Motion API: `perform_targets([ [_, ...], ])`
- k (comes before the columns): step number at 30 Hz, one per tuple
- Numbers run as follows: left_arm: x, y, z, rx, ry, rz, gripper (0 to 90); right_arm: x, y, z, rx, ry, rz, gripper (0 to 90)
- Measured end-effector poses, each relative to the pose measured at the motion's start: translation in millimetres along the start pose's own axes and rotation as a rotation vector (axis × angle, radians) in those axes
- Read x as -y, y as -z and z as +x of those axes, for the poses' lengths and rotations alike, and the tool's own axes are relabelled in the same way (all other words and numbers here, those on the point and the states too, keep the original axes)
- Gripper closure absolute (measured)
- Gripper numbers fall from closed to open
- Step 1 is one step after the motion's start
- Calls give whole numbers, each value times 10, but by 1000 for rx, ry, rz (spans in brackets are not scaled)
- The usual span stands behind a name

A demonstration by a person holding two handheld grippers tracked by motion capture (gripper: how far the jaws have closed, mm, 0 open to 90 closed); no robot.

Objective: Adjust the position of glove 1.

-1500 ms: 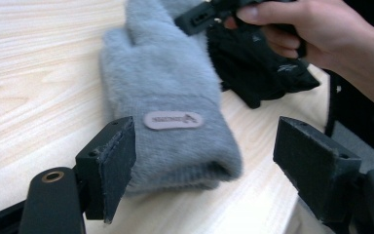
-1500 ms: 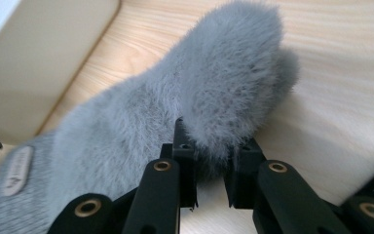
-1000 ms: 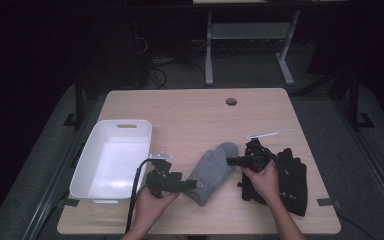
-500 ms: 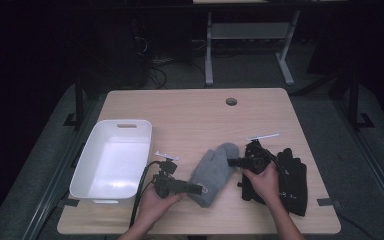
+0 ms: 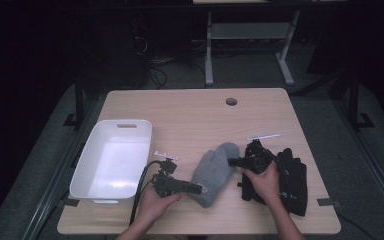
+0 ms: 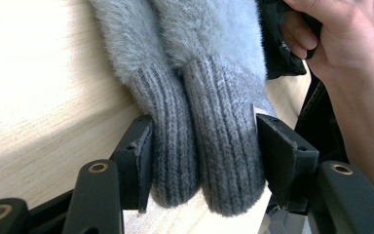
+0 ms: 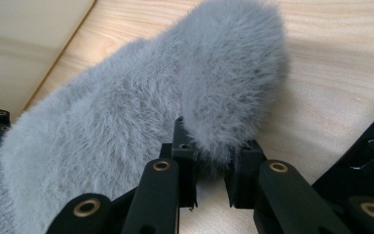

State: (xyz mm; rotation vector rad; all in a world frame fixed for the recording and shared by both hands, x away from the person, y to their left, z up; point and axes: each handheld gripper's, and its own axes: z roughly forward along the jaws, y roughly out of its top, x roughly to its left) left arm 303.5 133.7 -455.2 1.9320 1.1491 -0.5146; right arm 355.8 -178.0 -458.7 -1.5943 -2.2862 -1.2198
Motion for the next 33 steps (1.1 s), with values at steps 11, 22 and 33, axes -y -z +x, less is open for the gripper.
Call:
perform_targets([
  [11, 0, 18, -46, -4, -32, -5, 433, -10, 48, 22, -17, -6, -16, 767],
  [22, 3, 71, -131, -37, -86, 4, 437, -36, 110, 54, -46, -11, -33, 767],
  [33, -50, 109, -221, -33, -117, -2, 437, -138, 243, 110, -60, -8, -43, 769],
])
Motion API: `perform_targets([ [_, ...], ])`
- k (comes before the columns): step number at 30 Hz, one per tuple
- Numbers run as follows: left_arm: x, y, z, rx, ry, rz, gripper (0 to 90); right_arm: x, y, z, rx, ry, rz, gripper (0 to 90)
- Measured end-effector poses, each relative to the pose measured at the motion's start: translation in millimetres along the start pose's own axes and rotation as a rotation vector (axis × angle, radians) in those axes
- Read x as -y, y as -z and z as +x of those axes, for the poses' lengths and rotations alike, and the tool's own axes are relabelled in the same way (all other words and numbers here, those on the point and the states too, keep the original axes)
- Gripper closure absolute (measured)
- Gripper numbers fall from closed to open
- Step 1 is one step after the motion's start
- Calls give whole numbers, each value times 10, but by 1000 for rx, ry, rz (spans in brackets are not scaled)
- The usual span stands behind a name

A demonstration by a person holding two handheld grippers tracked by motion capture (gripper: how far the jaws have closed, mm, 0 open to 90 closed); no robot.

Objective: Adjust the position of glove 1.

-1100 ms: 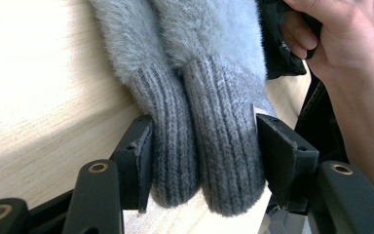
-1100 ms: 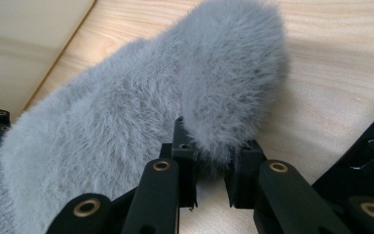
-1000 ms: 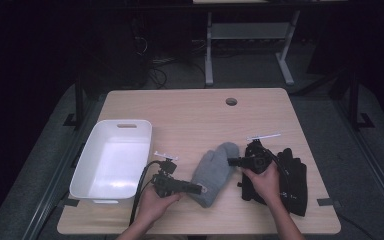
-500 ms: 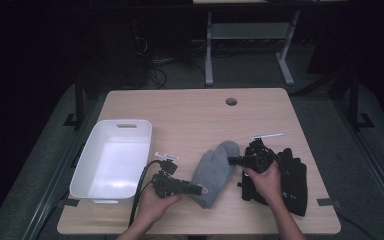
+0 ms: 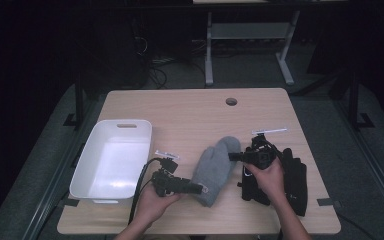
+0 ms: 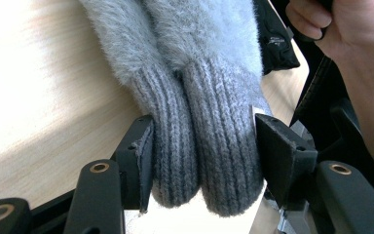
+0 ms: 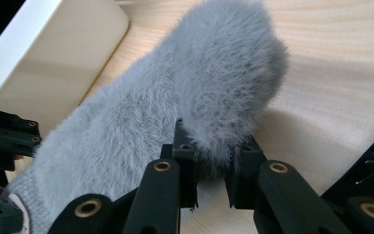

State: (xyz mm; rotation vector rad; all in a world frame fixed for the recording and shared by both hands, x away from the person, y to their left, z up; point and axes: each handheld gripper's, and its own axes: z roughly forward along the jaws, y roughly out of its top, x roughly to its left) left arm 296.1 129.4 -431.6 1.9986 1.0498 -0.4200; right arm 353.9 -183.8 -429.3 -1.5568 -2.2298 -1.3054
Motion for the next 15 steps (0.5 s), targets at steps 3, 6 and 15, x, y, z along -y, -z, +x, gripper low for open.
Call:
perform_targets([
  [3, -20, 19, -28, 0, -11, -7, 438, -44, 47, 23, -7, -6, -4, 769],
  [6, -43, 51, -58, 3, -21, -17, 437, -92, 93, 54, -9, -5, -4, 769],
  [15, -137, 209, -123, 3, -49, -45, 437, -258, 189, 151, -36, 1, -17, 769],
])
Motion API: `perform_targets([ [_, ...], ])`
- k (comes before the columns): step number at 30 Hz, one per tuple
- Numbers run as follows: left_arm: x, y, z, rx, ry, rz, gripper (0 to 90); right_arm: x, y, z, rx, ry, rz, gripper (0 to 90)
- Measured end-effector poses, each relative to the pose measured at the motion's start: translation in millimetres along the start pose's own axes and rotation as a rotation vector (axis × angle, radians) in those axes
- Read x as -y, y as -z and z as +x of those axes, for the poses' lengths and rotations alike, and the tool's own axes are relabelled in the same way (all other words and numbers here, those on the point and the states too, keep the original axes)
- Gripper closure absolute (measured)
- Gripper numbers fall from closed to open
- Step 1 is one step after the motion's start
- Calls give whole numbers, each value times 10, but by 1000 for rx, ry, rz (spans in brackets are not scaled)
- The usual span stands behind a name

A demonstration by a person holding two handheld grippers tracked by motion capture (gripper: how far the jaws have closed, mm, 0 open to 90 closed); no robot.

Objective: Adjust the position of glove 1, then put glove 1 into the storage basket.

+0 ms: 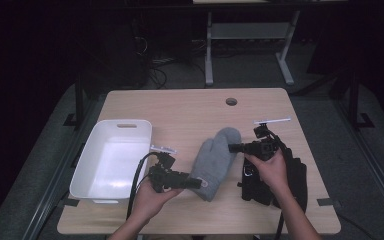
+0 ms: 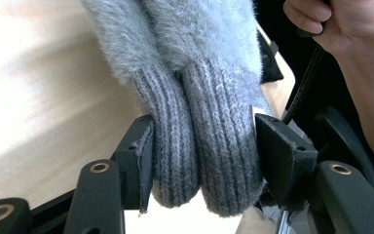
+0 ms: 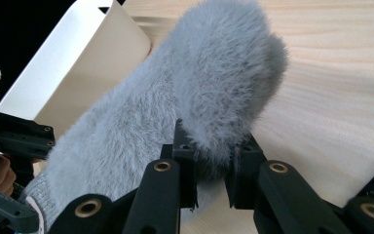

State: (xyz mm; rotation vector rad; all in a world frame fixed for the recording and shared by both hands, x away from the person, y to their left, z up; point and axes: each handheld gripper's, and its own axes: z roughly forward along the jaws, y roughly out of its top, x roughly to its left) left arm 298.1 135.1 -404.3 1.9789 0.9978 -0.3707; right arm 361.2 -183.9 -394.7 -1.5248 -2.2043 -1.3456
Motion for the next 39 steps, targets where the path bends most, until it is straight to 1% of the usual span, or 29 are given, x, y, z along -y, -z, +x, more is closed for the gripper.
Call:
perform_targets([
  [3, -55, 62, -9, -6, -4, -8, 437, -84, 23, 46, 3, 12, 5, 769],
  [6, -96, 118, -18, -6, -8, -18, 437, -175, 55, 104, -5, 19, 2, 769],
  [11, -138, 219, -31, -9, -17, -32, 436, -267, 76, 163, -28, 12, -7, 768],
  [13, -140, 258, -35, -10, -19, -36, 436, -299, 79, 193, -44, 10, -13, 768],
  [16, -134, 309, -33, -15, -23, -38, 435, -339, 59, 223, -54, 11, -7, 768],
  [19, -126, 361, -21, -15, -17, -49, 435, -385, 35, 271, -58, 16, 0, 767],
  [21, -124, 390, -18, -17, -16, -50, 435, -414, 24, 303, -71, 17, -3, 767],
  [26, -125, 461, -14, -24, -15, -55, 435, -482, -1, 373, -80, 22, 6, 766],
  [28, -130, 484, -9, -21, -11, -66, 435, -510, -3, 391, -87, 28, 4, 765],
  [29, -133, 496, -9, -24, -9, -68, 435, -528, -2, 402, -94, 23, 4, 765],
  [34, -140, 530, -3, -28, -14, -68, 435, -585, -16, 440, -95, 26, 13, 764],
  [39, -131, 569, 5, -31, -5, -76, 435, -626, -44, 479, -96, 29, 20, 763],
])
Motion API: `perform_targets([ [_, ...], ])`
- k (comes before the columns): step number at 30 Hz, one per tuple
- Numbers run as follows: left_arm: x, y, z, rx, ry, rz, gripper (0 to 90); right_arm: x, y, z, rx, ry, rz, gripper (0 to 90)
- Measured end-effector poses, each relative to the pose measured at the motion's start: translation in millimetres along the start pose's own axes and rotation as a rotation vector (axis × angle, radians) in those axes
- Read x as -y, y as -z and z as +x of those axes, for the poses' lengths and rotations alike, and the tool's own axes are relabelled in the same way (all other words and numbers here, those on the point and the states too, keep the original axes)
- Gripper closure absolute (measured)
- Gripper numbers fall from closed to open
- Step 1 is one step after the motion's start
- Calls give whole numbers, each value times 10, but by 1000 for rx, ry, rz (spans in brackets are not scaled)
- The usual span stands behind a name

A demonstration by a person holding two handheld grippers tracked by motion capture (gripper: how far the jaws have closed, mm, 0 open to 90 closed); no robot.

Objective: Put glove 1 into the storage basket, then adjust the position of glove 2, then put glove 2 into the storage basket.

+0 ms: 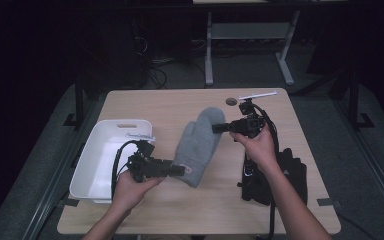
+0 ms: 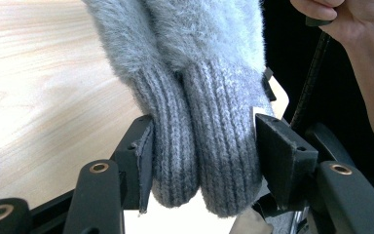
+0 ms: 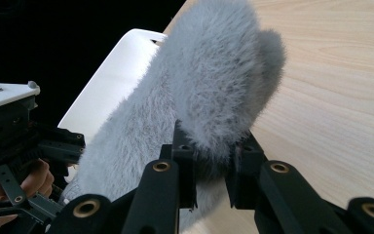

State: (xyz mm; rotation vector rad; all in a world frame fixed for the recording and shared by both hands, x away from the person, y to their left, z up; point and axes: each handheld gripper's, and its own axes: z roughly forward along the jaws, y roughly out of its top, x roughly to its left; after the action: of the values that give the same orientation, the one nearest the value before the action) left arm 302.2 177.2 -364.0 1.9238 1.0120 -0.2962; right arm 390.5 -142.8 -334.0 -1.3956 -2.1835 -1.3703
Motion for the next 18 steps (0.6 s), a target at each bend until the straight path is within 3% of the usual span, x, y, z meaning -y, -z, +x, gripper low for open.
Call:
perform_targets([
  [18, 58, 158, 18, -9, 7, -20, 435, -71, -98, 119, -15, 8, 23, 759],
])
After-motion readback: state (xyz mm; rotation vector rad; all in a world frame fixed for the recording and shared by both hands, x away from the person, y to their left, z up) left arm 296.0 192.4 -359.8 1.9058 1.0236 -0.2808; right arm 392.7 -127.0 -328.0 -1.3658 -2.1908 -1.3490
